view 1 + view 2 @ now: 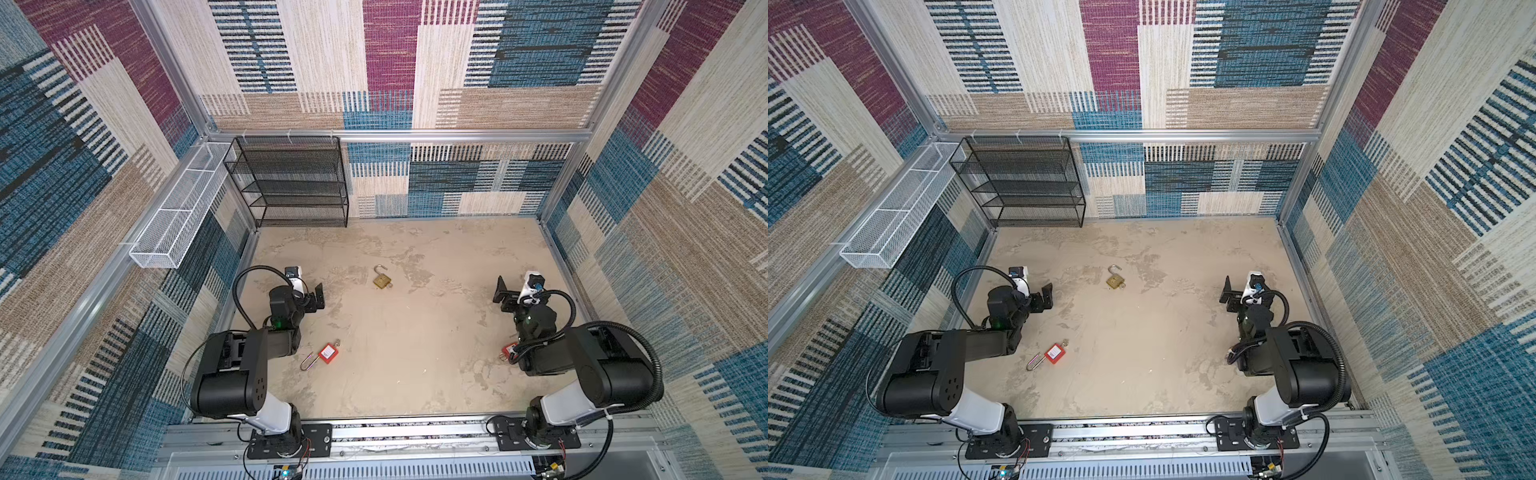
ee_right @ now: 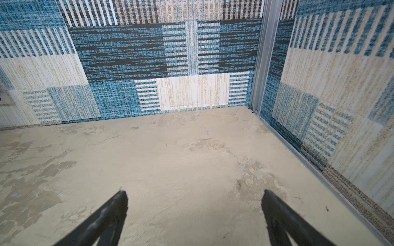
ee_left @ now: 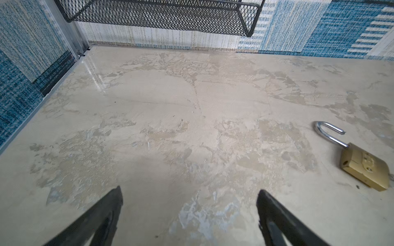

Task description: Lock with the key

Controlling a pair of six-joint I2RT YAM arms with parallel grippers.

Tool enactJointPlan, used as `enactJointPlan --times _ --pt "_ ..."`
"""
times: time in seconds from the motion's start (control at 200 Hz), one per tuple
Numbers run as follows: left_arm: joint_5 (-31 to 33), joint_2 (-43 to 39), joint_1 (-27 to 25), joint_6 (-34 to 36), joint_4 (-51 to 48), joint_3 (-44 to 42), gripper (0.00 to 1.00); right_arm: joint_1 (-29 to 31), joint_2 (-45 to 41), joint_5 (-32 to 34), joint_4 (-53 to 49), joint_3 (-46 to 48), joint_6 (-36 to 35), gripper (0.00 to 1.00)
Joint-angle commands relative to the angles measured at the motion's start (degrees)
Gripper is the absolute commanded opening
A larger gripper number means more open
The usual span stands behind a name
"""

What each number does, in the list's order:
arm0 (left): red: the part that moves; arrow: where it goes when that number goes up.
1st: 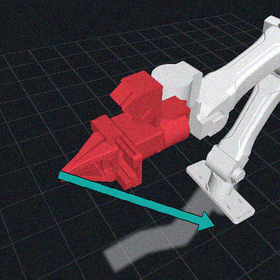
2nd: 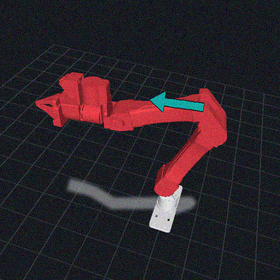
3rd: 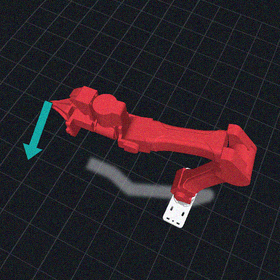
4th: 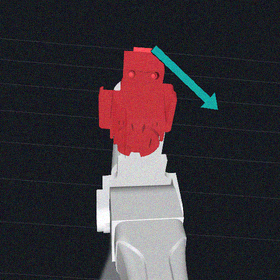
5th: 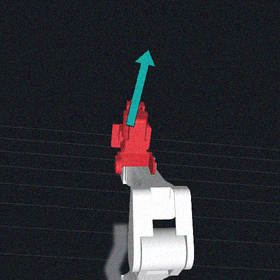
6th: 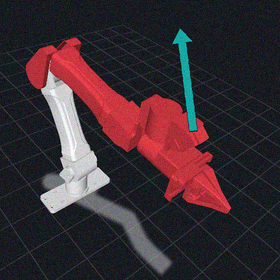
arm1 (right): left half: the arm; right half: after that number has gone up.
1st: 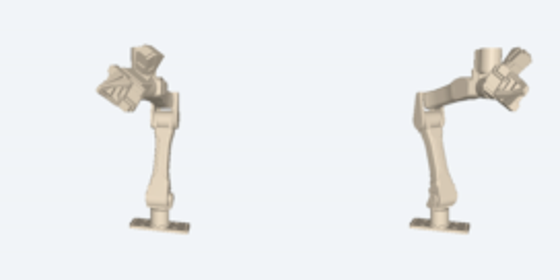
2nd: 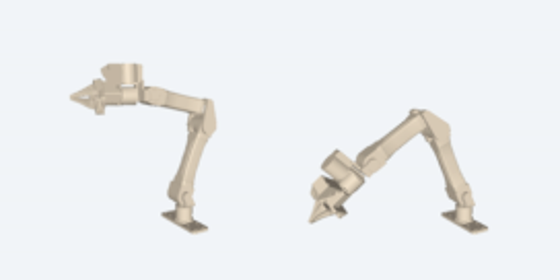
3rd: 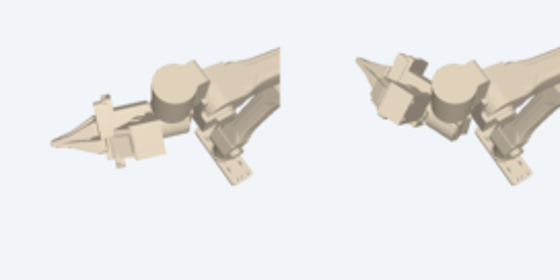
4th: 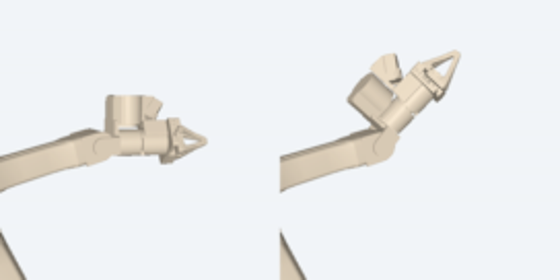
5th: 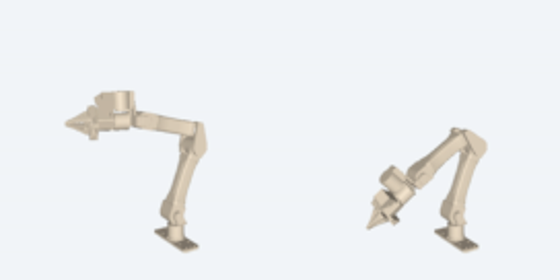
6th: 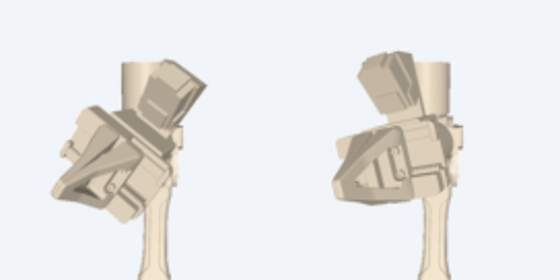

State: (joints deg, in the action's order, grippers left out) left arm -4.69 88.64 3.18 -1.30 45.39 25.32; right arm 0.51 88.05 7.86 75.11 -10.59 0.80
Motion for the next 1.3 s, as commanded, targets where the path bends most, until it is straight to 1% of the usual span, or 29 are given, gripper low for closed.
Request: enactJointPlan --times 0.0,1.187,1.252,1.292 --pt "-0.1 0.1 0.0 1.6 -0.2 0.3 0.99 0.0 -0.1 -0.3 0.7 -0.3 -0.1 0.99" --pt "-0.2 -0.2 0.0 1.5 0.2 -0.1 0.99 0.0 -0.2 -0.3 0.8 -0.2 -0.1 0.99" --pt "-0.4 -1.0 0.0 1.7 0.8 -0.5 0.99 0.1 -1.2 -1.7 -2.3 -1.5 -0.8 0.99" --pt "-0.2 -2.6 0.0 1.7 0.1 -0.8 1.0 0.2 -3.4 -2.5 -9.8 -4.6 -1.3 0.99"
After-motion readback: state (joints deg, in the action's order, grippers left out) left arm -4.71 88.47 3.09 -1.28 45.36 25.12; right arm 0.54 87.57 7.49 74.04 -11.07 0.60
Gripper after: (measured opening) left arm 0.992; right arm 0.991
